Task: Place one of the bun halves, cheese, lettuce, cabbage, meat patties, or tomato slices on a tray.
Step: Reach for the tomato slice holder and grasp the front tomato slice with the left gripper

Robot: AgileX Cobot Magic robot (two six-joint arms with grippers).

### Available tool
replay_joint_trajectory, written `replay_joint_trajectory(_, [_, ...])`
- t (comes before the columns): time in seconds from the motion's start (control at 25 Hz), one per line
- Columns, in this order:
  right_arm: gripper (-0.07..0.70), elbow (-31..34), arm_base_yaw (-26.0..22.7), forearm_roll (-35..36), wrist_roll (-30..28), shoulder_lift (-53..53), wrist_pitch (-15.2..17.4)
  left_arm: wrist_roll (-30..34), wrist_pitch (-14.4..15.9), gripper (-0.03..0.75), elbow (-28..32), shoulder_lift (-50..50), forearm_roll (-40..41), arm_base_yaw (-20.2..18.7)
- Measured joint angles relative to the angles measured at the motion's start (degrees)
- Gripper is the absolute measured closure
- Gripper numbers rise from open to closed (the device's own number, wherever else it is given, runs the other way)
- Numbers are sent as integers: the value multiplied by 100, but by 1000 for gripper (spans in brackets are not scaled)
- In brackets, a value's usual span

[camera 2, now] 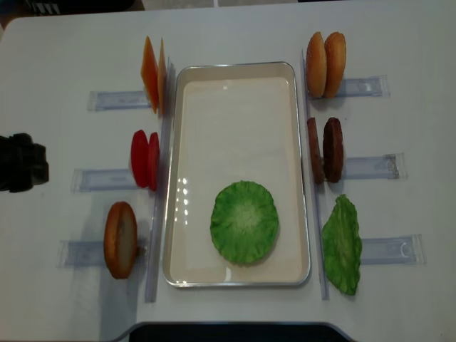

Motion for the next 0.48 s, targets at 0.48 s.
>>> replay_joint_trajectory(0.48, [160,0,0,0,0,0,0,-4,-62,244,-221,738,-125,0])
